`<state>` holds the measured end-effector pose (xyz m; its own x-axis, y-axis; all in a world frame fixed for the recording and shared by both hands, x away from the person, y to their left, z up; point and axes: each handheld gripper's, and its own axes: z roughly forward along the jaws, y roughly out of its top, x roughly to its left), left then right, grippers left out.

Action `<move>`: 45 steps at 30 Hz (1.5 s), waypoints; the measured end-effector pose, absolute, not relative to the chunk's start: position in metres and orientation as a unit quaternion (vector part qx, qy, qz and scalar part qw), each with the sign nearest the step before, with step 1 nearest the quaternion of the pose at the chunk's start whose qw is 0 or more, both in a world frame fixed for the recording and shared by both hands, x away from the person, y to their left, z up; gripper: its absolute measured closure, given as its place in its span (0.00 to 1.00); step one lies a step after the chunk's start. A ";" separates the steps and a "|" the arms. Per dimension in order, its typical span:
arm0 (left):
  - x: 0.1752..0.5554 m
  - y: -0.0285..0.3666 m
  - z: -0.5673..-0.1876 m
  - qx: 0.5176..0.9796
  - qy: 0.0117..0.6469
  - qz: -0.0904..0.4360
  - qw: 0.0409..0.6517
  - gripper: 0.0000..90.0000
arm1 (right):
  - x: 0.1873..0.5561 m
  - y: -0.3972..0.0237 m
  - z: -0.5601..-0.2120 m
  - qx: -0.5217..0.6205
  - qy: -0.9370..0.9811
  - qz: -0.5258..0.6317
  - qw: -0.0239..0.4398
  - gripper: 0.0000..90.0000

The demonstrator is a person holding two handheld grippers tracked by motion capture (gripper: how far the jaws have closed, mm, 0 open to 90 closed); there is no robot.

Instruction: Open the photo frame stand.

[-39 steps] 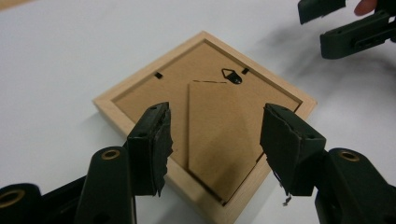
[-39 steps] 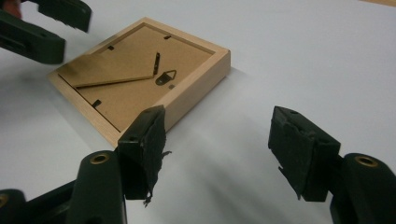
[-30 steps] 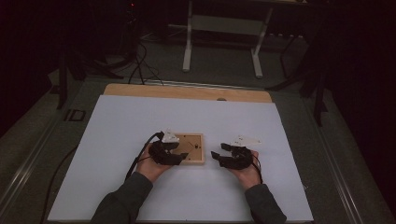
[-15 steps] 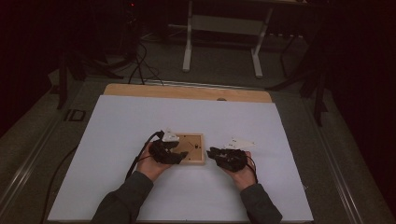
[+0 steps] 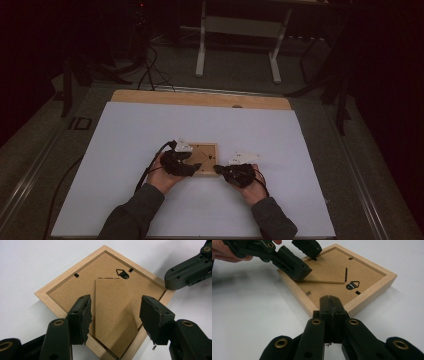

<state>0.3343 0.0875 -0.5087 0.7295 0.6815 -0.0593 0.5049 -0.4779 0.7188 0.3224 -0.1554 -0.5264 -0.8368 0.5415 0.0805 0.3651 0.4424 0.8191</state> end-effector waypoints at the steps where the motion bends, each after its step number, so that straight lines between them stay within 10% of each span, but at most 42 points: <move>1: 0.334 0.088 -0.509 0.852 0.348 0.119 0.373 0.48 | 0.322 -0.155 -0.526 0.269 0.844 0.454 0.097 1.00; 45: 0.333 0.080 -0.504 0.866 0.345 0.132 0.338 0.57 | 0.324 -0.156 -0.528 0.266 0.843 0.460 0.082 1.00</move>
